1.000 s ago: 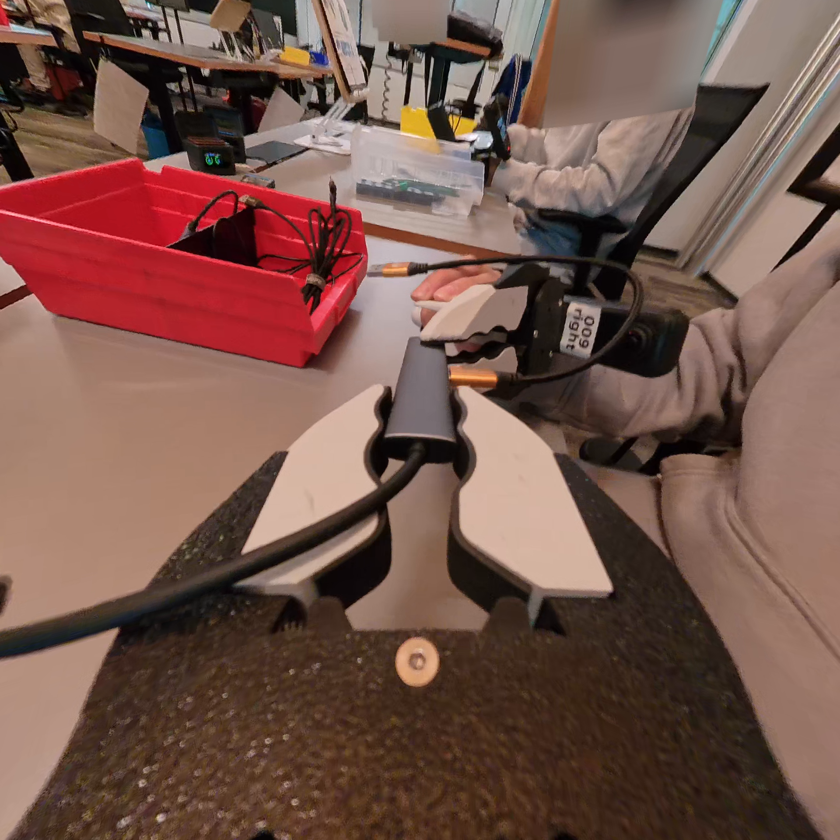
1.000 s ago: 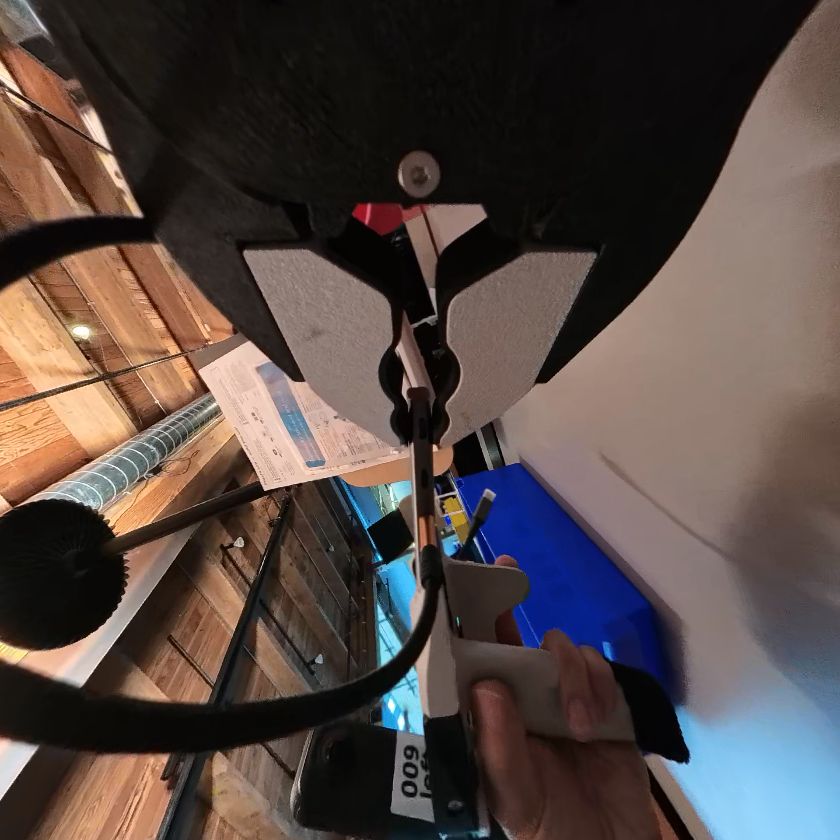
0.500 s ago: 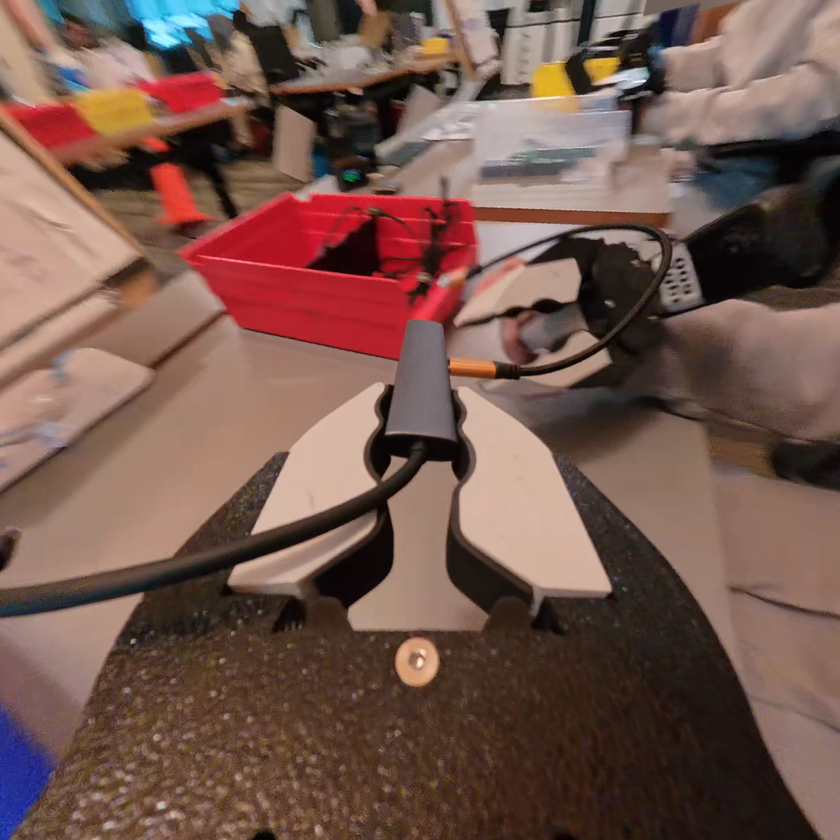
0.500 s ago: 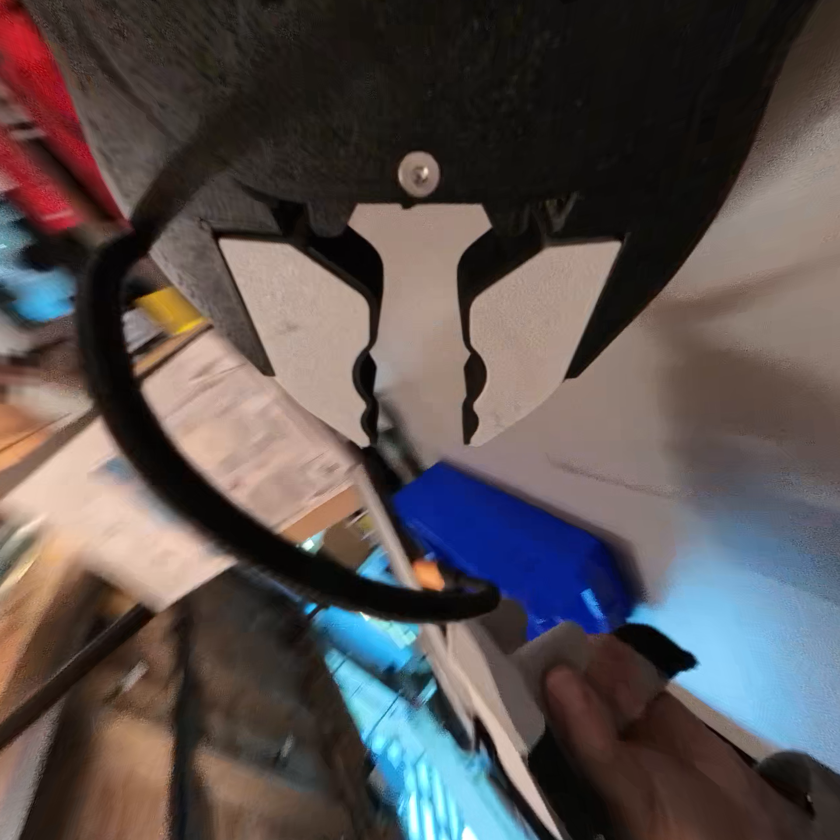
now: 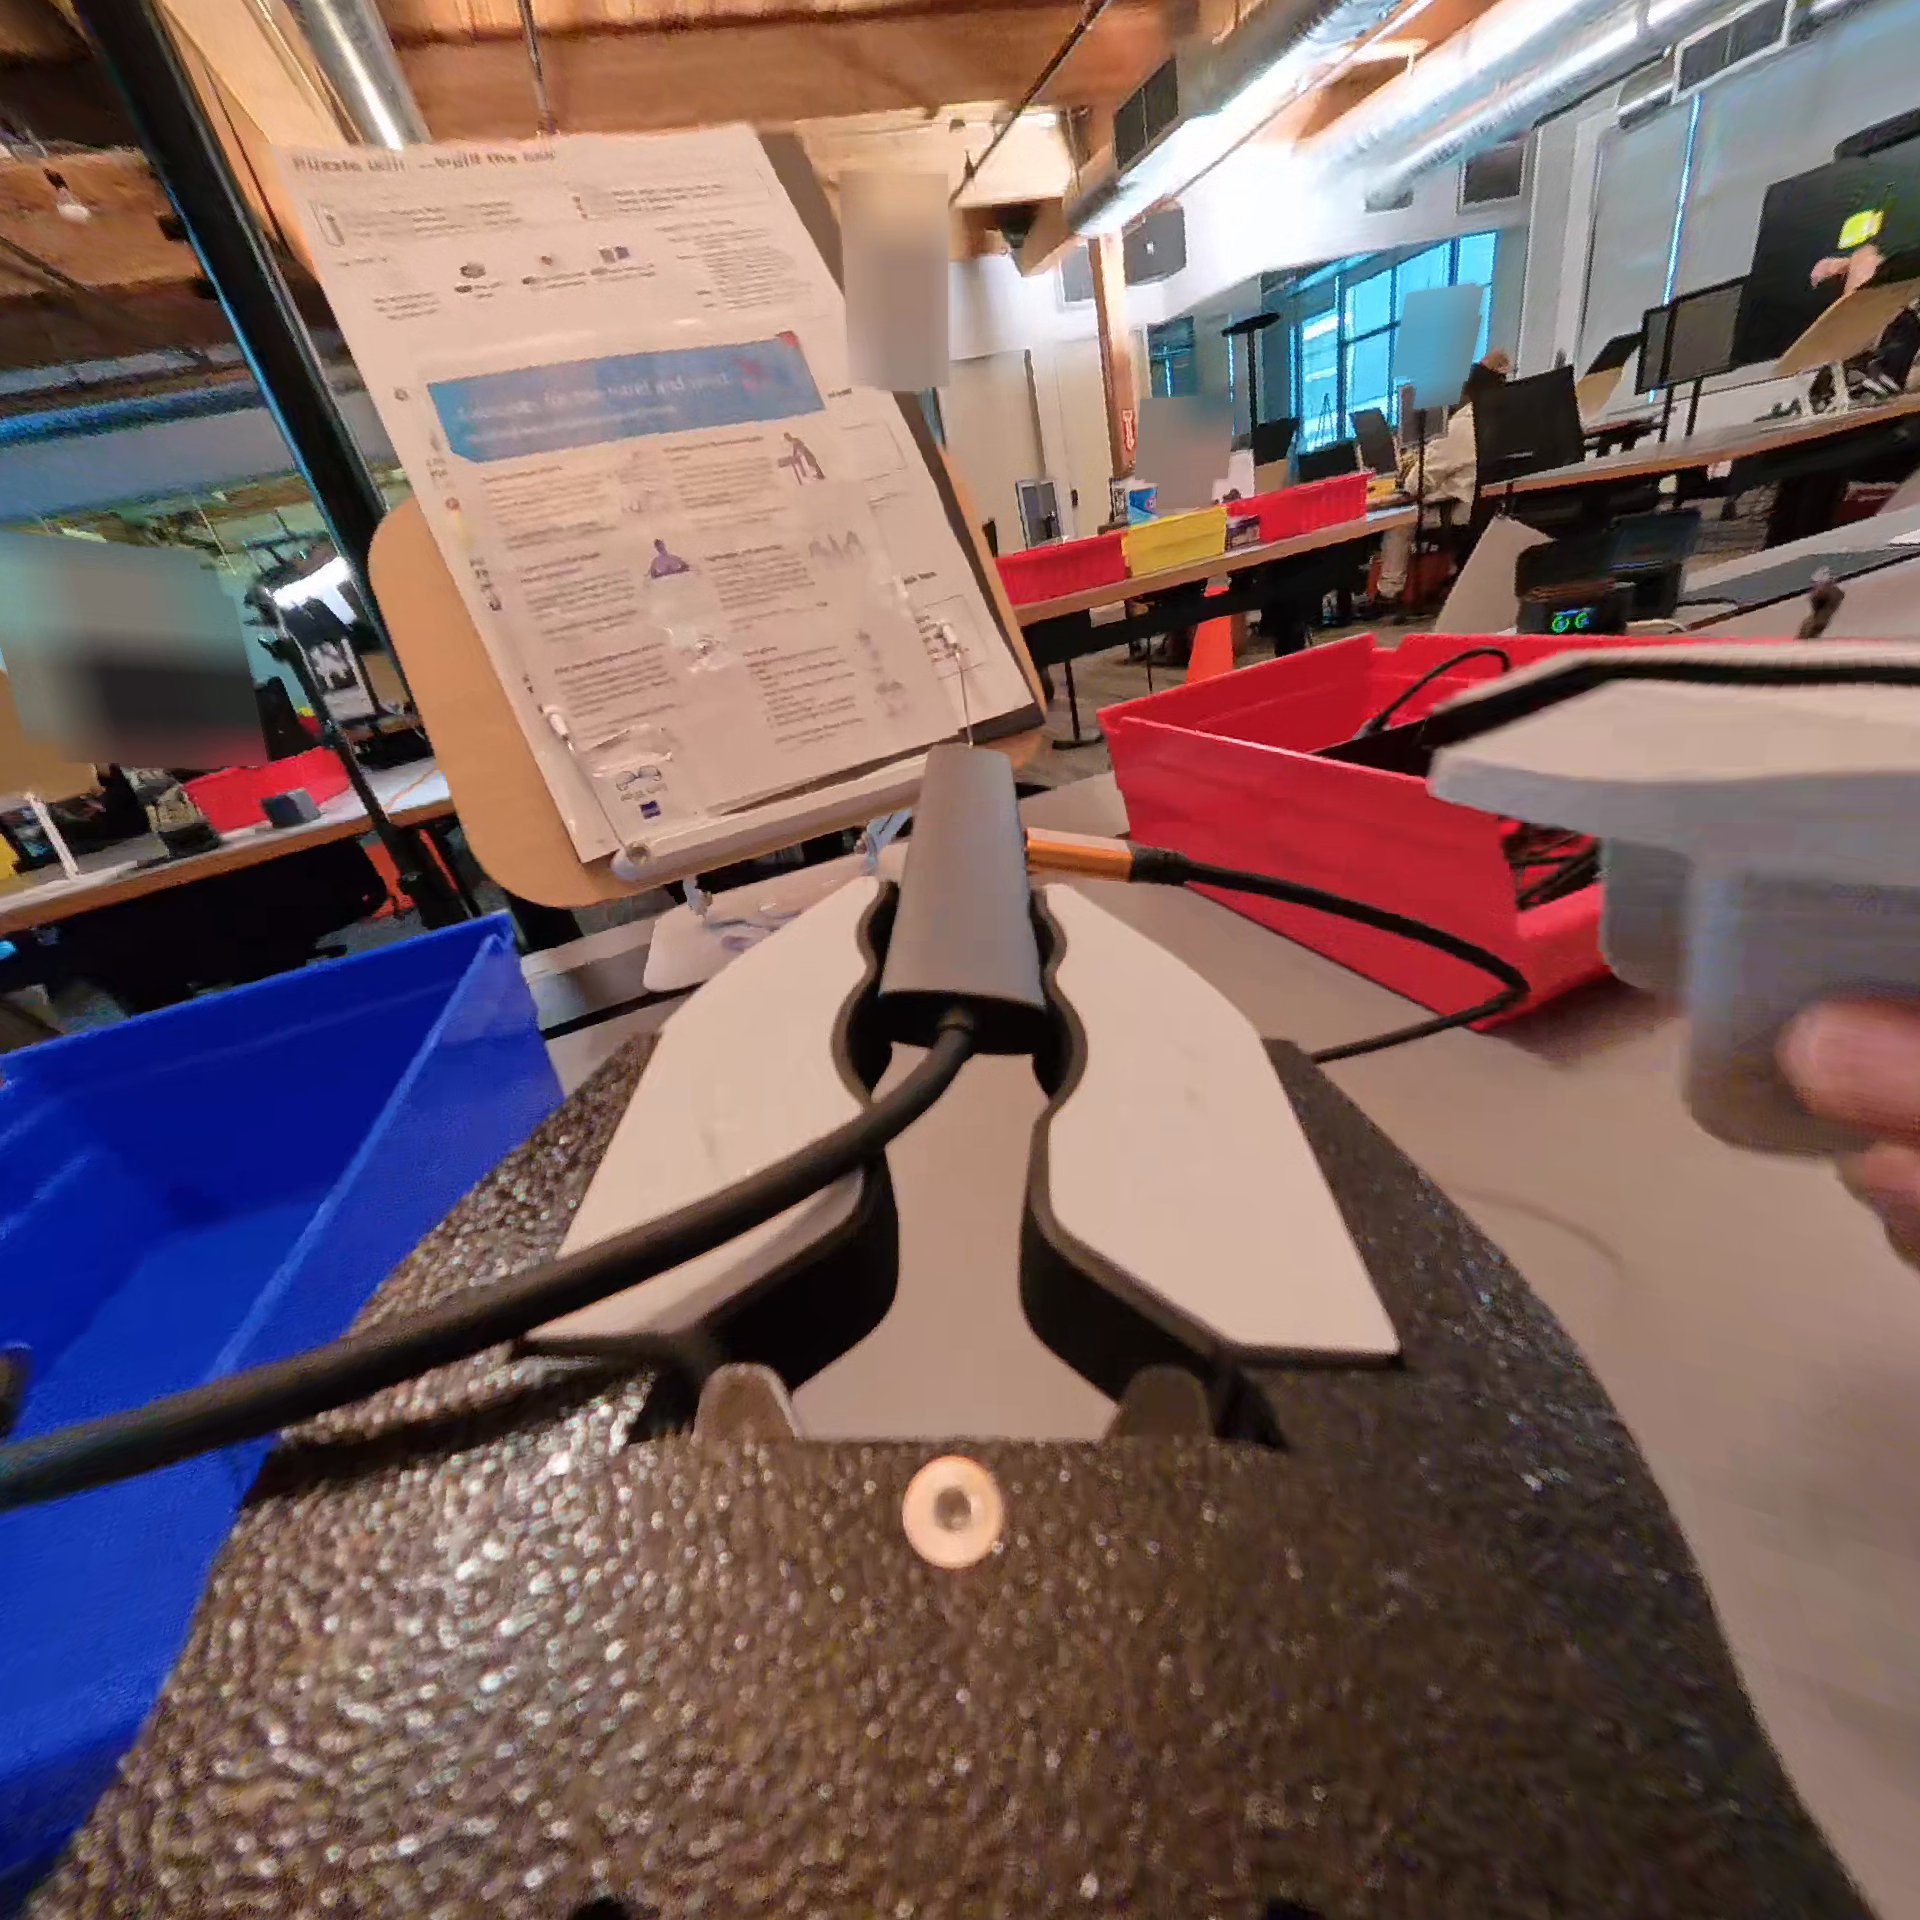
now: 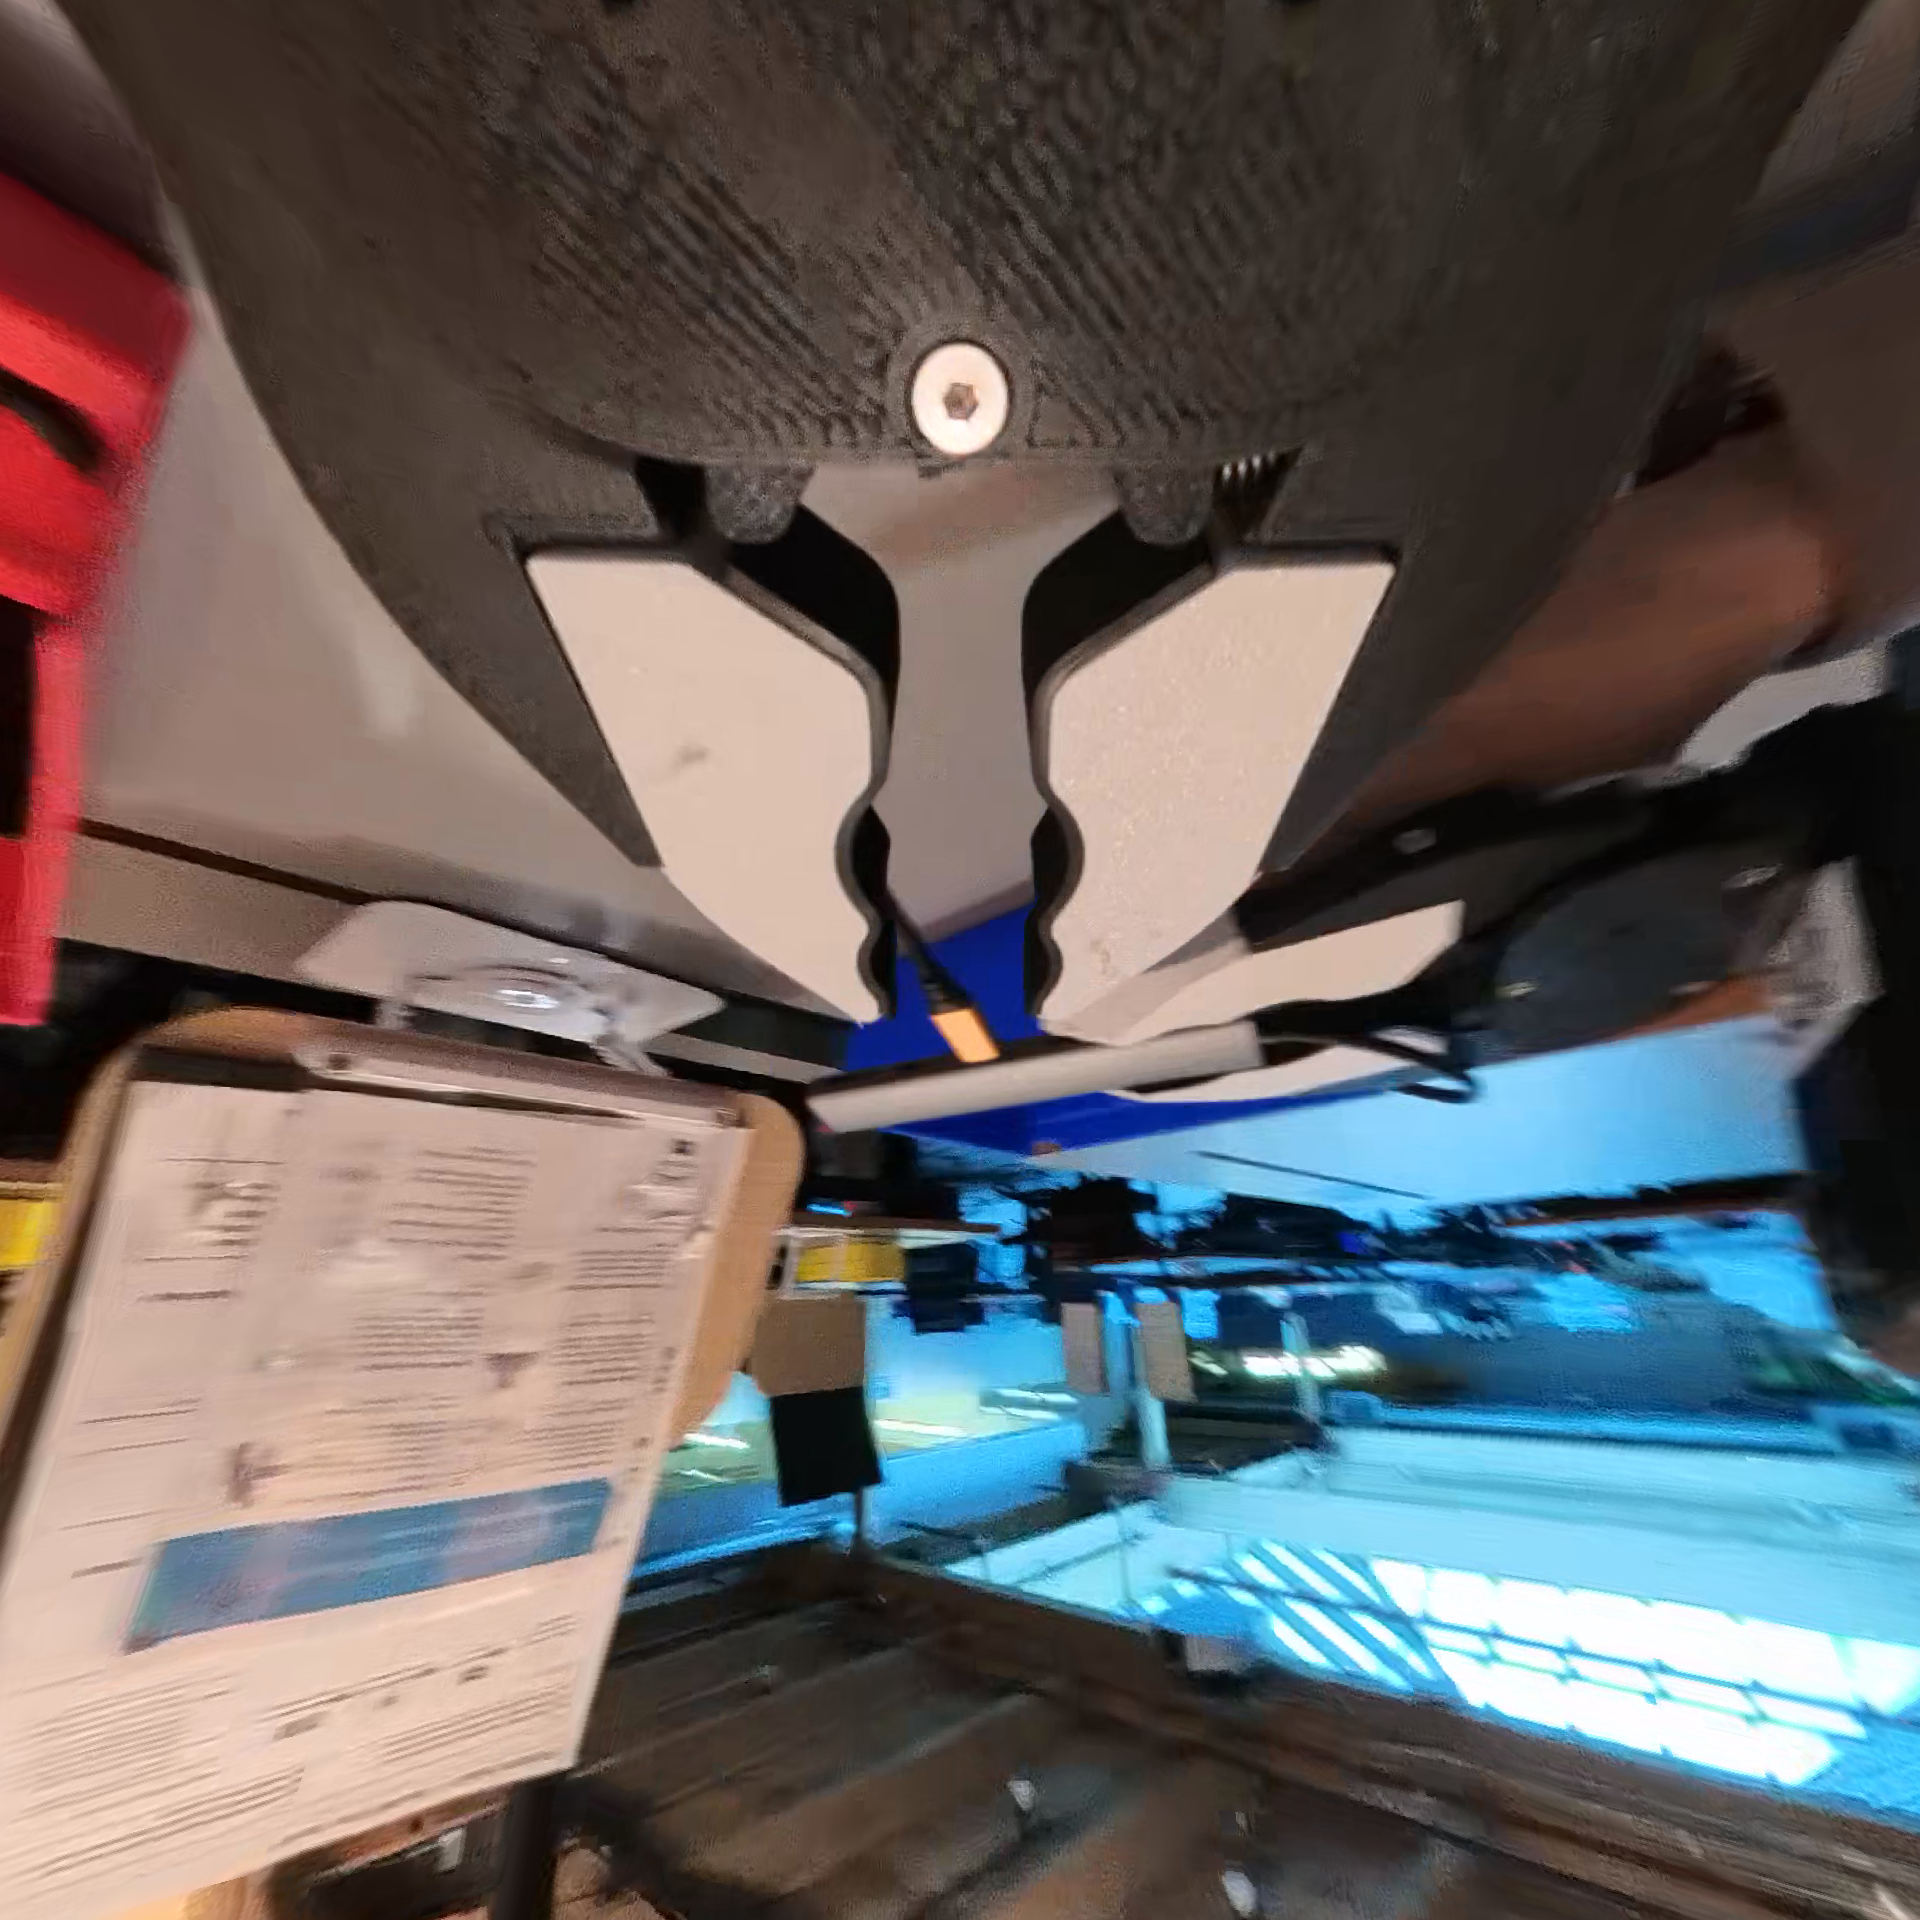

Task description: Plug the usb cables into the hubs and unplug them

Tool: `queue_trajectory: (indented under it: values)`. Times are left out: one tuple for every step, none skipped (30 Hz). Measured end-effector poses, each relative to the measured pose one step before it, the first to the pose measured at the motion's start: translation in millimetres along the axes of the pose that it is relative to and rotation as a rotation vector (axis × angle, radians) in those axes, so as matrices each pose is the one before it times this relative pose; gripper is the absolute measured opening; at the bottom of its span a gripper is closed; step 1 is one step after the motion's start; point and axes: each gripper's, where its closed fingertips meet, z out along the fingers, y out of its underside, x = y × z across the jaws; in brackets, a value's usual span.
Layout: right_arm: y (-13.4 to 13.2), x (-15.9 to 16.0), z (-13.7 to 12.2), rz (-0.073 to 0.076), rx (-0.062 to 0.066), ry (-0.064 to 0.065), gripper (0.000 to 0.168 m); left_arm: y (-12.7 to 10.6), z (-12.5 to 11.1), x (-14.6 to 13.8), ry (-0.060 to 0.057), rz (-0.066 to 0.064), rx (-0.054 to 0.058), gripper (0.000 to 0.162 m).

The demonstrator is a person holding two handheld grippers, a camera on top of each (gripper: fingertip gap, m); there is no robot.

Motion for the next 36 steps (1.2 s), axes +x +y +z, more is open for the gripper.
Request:
queue_trajectory:
  values:
    - [3.56, 10.31, 0.96, -0.0293, -0.0299, 0.0314, 0.028, 0.16, 0.23, 4.97, -0.0065, 0.0059, 0.0193, 0.023]
    - [5.03, 6.65, 2.44, -0.0177, -0.0342, 0.0034, 0.037, 0.39, 0.16, 4.11, -0.0077, -0.0013, 0.0169, 0.023]
    - [5.26, -0.5, 2.94, -0.0155, -0.0336, -0.0404, 0.04, -0.15, -0.29, 4.56, 0.0007, -0.0045, 0.0215, 0.023]
    - [5.2, -0.46, 2.56, -0.0148, -0.0255, -0.0323, 0.041, -0.12, -0.76, 5.28, 0.0091, -0.0038, 0.0239, 0.023]
    - [4.23, 0.57, 2.2, -0.011, -0.0139, -0.0182, 0.041, 1.95, -0.62, 5.1, 0.0111, -0.0082, 0.01, 0.023]
    - [2.17, -1.74, 1.41, -0.0009, 0.0052, -0.0293, 0.037, 3.06, -0.83, 4.68, 0.0149, -0.0117, 0.0037, 0.023]
    - [1.93, -2.98, 1.21, 0.006, 0.0092, -0.035, 0.03, 2.81, -1.28, 3.13, 0.0107, -0.0103, 0.0061, 0.023]
    - [3.88, -1.17, 1.65, 0.01, -0.007, -0.0185, 0.026, 2.05, -1.44, 1.05, 0.0038, -0.0076, 0.0023, 0.023]
    - [4.83, -0.17, 1.59, 0.0016, -0.0155, -0.0085, 0.021, 1.22, -1.01, 0.33, 0.0076, -0.0056, -0.0015, 0.023]
    - [2.88, -0.89, 1.37, -0.0066, -0.0037, -0.0065, 0.019, 0.9, -0.26, 0.14, 0.0123, -0.0056, -0.003, 0.023]
    - [0.6, -1.5, 1.24, -0.0071, 0.008, -0.0051, 0.017, 1.67, 0.04, -0.35, 0.0134, -0.0115, -0.0038, 0.023]
    - [-0.21, -2.85, 1.28, -0.0065, 0.0101, -0.0115, 0.013, 1.19, -0.16, -0.3, 0.0133, -0.025, 0.0012, 0.023]
    - [0.83, -0.78, 1.67, -0.0005, 0.0049, 0.0027, 0.013, 1.43, -0.07, -0.41, 0.0135, -0.0319, -0.0048, 0.023]
    - [1.67, -0.23, 1.88, 0.0038, 0.0028, 0.0037, 0.013, 1.46, 0.16, -1.7, 0.0034, -0.0271, -0.0057, 0.023]
    - [2.73, 0.3, 1.94, 0.0118, -0.0024, 0.0022, 0.012, 1.85, 0.52, -1.61, 0.0039, -0.0229, -0.0074, 0.023]
    - [1.83, 0.26, 1.49, 0.0168, 0.0045, -0.0015, 0.012, 1.52, 0.67, -1.34, 0.0061, -0.0281, -0.0069, 0.023]
    - [0.99, 0.15, 1.11, 0.0272, 0.0098, -0.0013, 0.012, 0.58, 0.4, -0.68, 0.0044, -0.0196, -0.0045, 0.023]
    - [1.2, 0.87, 0.57, 0.0282, 0.0076, 0.0058, 0.012, 0.84, 0.56, 0.27, 0.0032, 0.0037, -0.0074, 0.023]
    - [1.28, 0.87, 0.18, 0.0141, 0.0075, 0.0073, 0.012, 0.96, 0.76, 0.77, 0.0069, 0.0093, -0.0082, 0.023]
    - [1.42, 0.69, -0.09, 0.0034, 0.0042, 0.0053, 0.013, 1.28, 0.67, 0.19, 0.0065, 0.0039, -0.0112, 0.023]
    - [1.99, 0.69, 0.13, 0.002, -0.0028, 0.005, 0.013, 1.48, 0.45, -0.31, 0.0027, 0.0066, -0.013, 0.023]
    - [2.3, 0.17, 0.43, 0.0136, -0.0092, -0.0012, 0.012, 1.03, 0.17, -0.23, 0.0019, 0.0128, -0.0096, 0.023]
    - [1.52, 0.02, 0.47, 0.0269, -0.0089, -0.0057, 0.012, 0.98, 0.01, -0.35, 0.0007, 0.013, -0.0088, 0.023]
    - [2.11, 0.56, 0.52, 0.0205, -0.0137, -0.0028, 0.012, 1.62, 0.33, -0.37, -0.0008, 0.0129, -0.0141, 0.023]
    - [2.1, 1.17, 0.14, 0.0067, -0.0138, 0.0038, 0.012, 1.93, 0.91, -0.08, -0.0013, 0.0072, -0.0169, 0.023]
    - [-0.06, 1.39, -0.82, -0.0038, -0.0003, 0.0099, 0.012, 1.2, 1.2, 0.58, 0.0018, 0.0037, -0.0108, 0.023]
    - [0.72, 1.05, -0.89, -0.0107, -0.0071, 0.0109, 0.012, 1.05, 0.88, 0.89, 0.0042, 0.0036, -0.0093, 0.023]
    - [1.15, 1.0, -0.69, -0.0138, -0.01, 0.0139, 0.012, 1.03, 0.75, 0.76, 0.0039, 0.0028, -0.0092, 0.023]
    - [-0.28, 0.27, -0.86, -0.0084, 0.0024, 0.0098, 0.012, 0.41, 0.44, 0.58, 0.0038, 0.0009, -0.0038, 0.023]
    - [-0.69, -0.39, -0.65, -0.0046, 0.0066, 0.0021, 0.012, -0.26, -0.24, 0.36, 0.0029, 0.0003, 0.0027, 0.023]
    - [-0.59, -0.24, -0.48, -0.0017, 0.0046, -0.0008, 0.012, -0.42, -0.36, 0.26, 0.0014, 0.0008, 0.003, 0.023]
    - [0.07, -0.11, 0.13, 0.0018, -0.0007, -0.0019, 0.012, 0.05, 0.04, -0.1, -0.001, 0.0007, -0.0004, 0.023]
    - [0.93, 0.25, 0.65, 0.0084, -0.0072, -0.0044, 0.012, 0.29, 0.15, -0.27, -0.0028, -0.0003, -0.0029, 0.023]
    - [1.24, 0.01, 1.16, 0.0129, -0.0111, -0.0108, 0.012, 0.13, 0.04, -0.76, -0.0046, -0.0018, -0.0015, 0.023]
    - [0.91, -0.21, 0.83, 0.013, -0.0074, -0.012, 0.012, -0.14, -0.24, -0.51, -0.0056, 0.0008, 0.0007, 0.023]
    - [0.12, -0.23, 0.02, 0.006, -0.0011, -0.0072, 0.012, -0.18, -0.28, -0.04, -0.004, 0.0041, 0.0014, 0.023]
